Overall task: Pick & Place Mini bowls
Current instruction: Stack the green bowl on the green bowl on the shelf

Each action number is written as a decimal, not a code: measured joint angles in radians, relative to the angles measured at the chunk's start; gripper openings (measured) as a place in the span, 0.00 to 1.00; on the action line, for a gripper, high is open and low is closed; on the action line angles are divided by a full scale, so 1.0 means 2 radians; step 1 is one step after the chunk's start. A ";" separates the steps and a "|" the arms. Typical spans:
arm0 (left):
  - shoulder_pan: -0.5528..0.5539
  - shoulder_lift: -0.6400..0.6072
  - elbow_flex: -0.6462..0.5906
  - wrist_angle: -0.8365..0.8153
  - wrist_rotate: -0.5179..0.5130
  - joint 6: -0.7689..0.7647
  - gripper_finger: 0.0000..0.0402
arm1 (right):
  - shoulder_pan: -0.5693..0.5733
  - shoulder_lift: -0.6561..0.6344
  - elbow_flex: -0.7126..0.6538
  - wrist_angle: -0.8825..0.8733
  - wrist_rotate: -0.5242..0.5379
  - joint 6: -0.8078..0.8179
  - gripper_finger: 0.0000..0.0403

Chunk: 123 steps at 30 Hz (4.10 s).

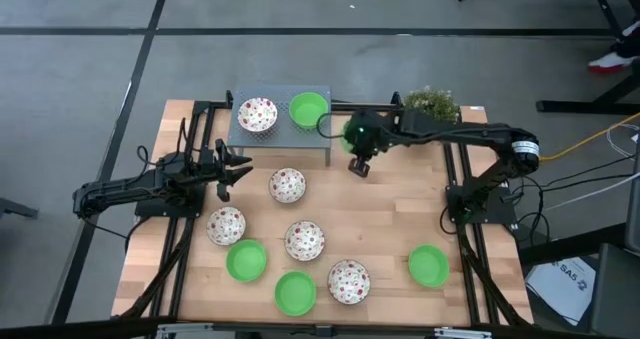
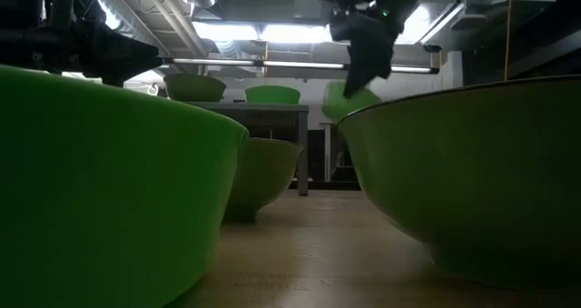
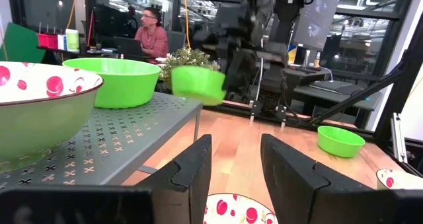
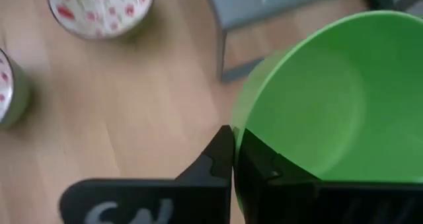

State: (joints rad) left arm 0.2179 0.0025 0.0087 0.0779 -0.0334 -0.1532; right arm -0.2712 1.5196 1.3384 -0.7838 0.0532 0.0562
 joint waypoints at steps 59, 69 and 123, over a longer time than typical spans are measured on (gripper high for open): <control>0.000 0.000 0.000 0.000 0.000 0.000 0.31 | -0.010 0.107 0.148 0.169 0.051 -0.426 0.02; 0.000 0.000 0.000 0.000 0.000 0.000 0.31 | -0.023 0.114 0.148 0.141 0.036 -0.414 0.02; 0.000 0.000 0.000 0.000 0.000 0.000 0.31 | -0.028 0.125 0.147 0.188 0.028 -0.317 0.29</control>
State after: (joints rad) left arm 0.2177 0.0025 0.0086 0.0776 -0.0334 -0.1531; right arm -0.3264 1.7691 1.6321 -0.4085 0.1097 -0.5785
